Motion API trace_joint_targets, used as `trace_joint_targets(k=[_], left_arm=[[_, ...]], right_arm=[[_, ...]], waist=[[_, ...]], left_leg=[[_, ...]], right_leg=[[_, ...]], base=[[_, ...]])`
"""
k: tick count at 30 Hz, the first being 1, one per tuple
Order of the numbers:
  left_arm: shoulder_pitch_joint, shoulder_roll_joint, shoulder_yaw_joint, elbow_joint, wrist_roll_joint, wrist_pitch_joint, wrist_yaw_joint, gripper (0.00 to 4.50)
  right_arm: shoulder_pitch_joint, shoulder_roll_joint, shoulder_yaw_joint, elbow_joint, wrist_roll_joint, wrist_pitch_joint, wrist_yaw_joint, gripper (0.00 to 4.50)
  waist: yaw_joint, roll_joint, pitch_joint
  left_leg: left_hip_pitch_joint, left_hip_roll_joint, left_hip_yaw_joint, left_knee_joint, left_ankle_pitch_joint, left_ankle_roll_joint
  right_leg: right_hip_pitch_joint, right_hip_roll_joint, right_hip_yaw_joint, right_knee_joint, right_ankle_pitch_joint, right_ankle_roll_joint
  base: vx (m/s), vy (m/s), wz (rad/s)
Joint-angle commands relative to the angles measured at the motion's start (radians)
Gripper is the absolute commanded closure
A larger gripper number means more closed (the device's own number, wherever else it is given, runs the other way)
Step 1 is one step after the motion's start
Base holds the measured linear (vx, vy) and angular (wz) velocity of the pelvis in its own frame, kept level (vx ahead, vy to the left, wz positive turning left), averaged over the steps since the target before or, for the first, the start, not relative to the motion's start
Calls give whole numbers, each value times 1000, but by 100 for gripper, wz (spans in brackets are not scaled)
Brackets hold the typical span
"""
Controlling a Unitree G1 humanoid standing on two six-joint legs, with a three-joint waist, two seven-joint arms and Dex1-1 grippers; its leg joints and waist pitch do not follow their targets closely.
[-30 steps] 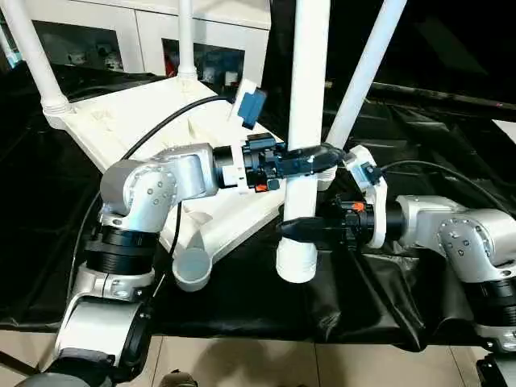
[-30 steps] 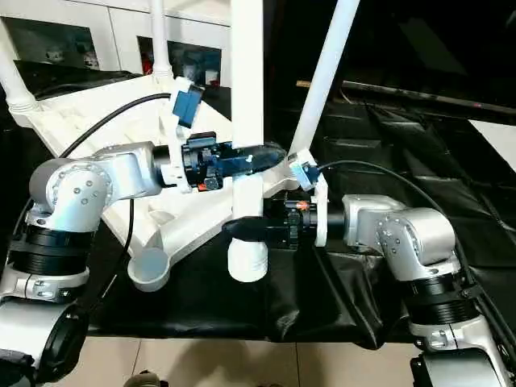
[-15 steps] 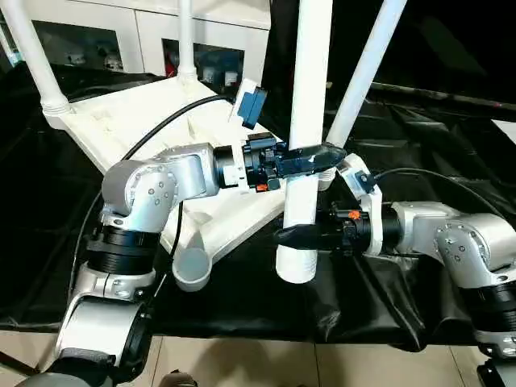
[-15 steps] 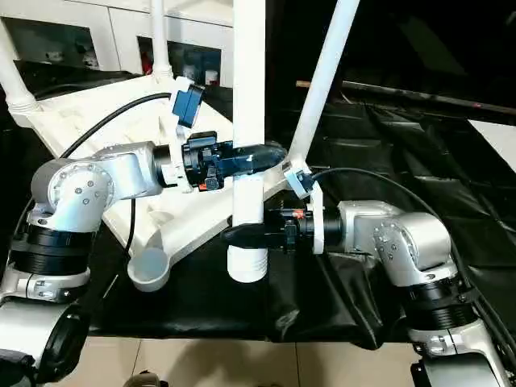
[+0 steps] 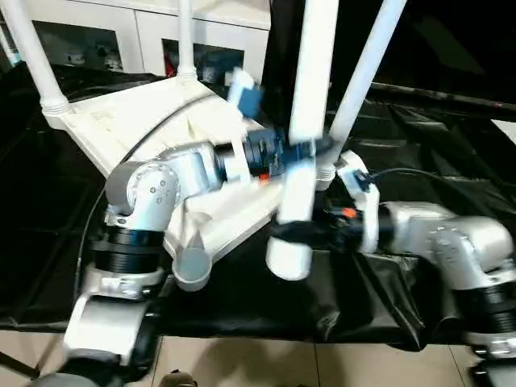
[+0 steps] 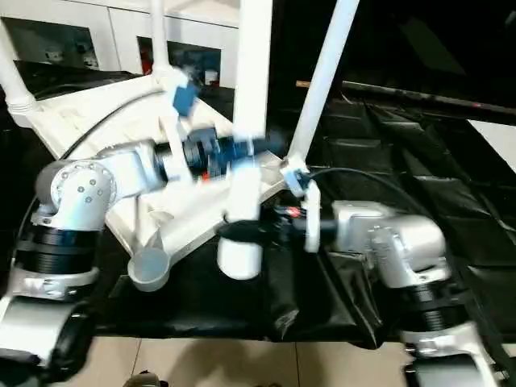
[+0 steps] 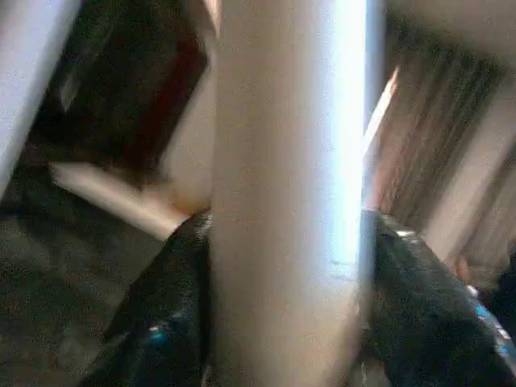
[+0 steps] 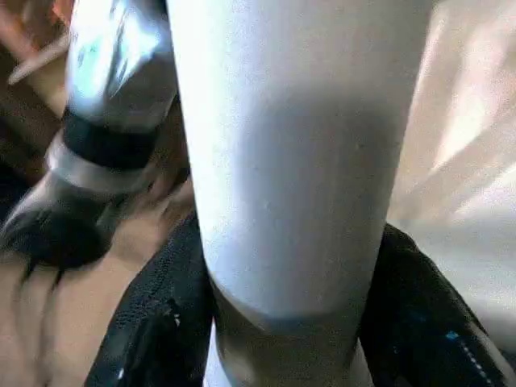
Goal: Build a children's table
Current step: Pick table leg, then insert table leg to table base
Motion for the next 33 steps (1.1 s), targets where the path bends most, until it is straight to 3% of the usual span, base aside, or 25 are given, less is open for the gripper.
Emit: trace_joint_targets(k=[1,2,6,8,9,11,12,13,14,15,16,17,18,19,20,21,23,24,25,26,28,30,33], left_arm=[[-26,-49,80,11,-30,-117,78,151],[-29,-79,120,17,-37,-172,125,151],[-36,-89,159,19,-63,-200,113,151],[-37,-77,180,13,-70,-211,97,151],[-36,-68,184,9,-73,-211,88,151],[-28,-14,180,0,-68,-177,65,151],[-23,2,164,-4,-43,-191,54,151],[4,87,91,-19,59,-230,-9,151],[5,93,86,-19,65,-232,-12,151],[50,259,-68,-14,252,-295,-101,151],[73,339,-138,-3,333,-322,-142,151],[95,410,-203,14,417,-373,-181,151],[102,433,-223,20,441,-388,-197,151],[140,540,-292,40,517,-423,-278,151],[144,551,-297,42,522,-424,-285,151],[168,625,-319,52,537,-403,-341,151],[177,664,-327,54,527,-379,-367,151],[177,670,-330,56,530,-379,-372,151],[181,727,-366,79,574,-391,-406,151],[181,732,-371,83,581,-393,-409,151],[170,796,-443,174,697,-468,-436,151],[165,804,-458,196,721,-486,-446,151],[159,814,-496,216,759,-499,-484,151]], right_arm=[[1,31,-84,24,-4,-76,-76,257],[3,58,-105,29,2,-97,-105,257],[10,121,-140,39,-10,-170,-184,257],[17,160,-145,67,-70,-269,-260,257],[20,164,-136,74,-100,-301,-275,257],[38,171,-95,102,-232,-427,-353,257],[41,170,-91,102,-243,-435,-359,257],[54,170,-79,101,-282,-466,-387,257],[55,170,-78,101,-283,-468,-388,257],[75,169,-66,89,-322,-500,-424,257],[87,172,-67,74,-327,-506,-433,257],[98,174,-71,60,-325,-505,-439,257],[102,174,-72,55,-325,-504,-441,257],[128,167,-76,27,-324,-500,-440,257],[132,166,-76,25,-325,-501,-439,257],[163,158,-80,15,-328,-504,-435,257],[182,159,-82,21,-338,-524,-441,257],[184,159,-81,21,-339,-526,-439,257],[202,153,-69,17,-348,-536,-429,257],[204,152,-68,16,-349,-536,-427,257],[231,135,-45,0,-352,-535,-402,257],[236,132,-43,-5,-351,-534,-399,257],[241,124,-36,-5,-354,-533,-390,257]], waist=[[3,7,-76],[3,7,-77],[-1,10,-76],[-2,18,-75],[-4,15,-75],[-5,21,-74],[-5,20,-74],[-4,23,-73],[-10,25,-73],[-9,27,-73],[-11,38,-72],[-19,37,-70],[-16,39,-71],[-19,43,-70],[-24,46,-70],[-26,38,-71],[-25,45,-70],[-27,44,-69],[-22,52,-67],[-26,48,-63],[-27,47,-59],[-29,46,-59],[-26,49,-62]], left_leg=[[0,10,6,-64,-180,-38],[0,9,6,-65,-185,-36],[3,8,5,-69,-194,-31],[4,8,5,-70,-192,-37],[5,9,6,-70,-194,-45],[7,7,5,-73,-199,-58],[8,7,5,-73,-200,-61],[9,7,4,-76,-205,-58],[11,8,4,-78,-219,-56],[13,8,2,-79,-221,-58],[16,10,-1,-84,-238,-57],[16,11,1,-85,-241,-59],[16,8,-2,-85,-236,-58],[18,10,-3,-88,-242,-59],[16,11,-1,-88,-244,-64],[17,12,1,-87,-238,-65],[21,13,3,-87,-240,-73],[21,13,3,-87,-251,-74],[25,13,3,-88,-277,-76],[21,12,2,-91,-315,-76],[23,10,-1,-93,-355,-72],[23,12,-2,-93,-370,-73],[27,15,-4,-93,-359,-74]], right_leg=[[62,-42,31,-69,-247,-155],[65,-41,30,-69,-244,-157],[61,-38,29,-70,-261,-136],[59,-37,30,-67,-254,-135],[56,-37,31,-68,-259,-130],[55,-35,31,-68,-261,-124],[55,-35,31,-68,-262,-119],[57,-34,31,-70,-262,-115],[56,-30,32,-69,-273,-97],[56,-32,32,-67,-273,-95],[55,-31,33,-70,-289,-73],[53,-30,35,-67,-285,-69],[54,-31,35,-70,-288,-63],[53,-32,36,-69,-283,-69],[53,-31,39,-61,-263,-82],[52,-31,39,-61,-251,-92],[47,-33,39,-52,-214,-136],[48,-33,39,-53,-214,-146],[46,-35,39,-55,-227,-160],[47,-35,39,-60,-272,-153],[45,-36,39,-72,-341,-132],[45,-41,42,-74,-383,-113],[41,-44,43,-72,-372,-128]], base=[[0,0,0],[0,0,0],[0,0,0],[0,0,0],[0,0,0],[0,0,0],[0,0,0],[0,0,0],[0,0,0],[0,0,0],[0,0,0],[0,0,0],[0,0,0],[0,0,0],[0,0,0],[0,0,0],[0,0,0],[0,0,0],[0,0,0],[0,0,0],[0,0,0],[0,0,0],[0,0,0]])
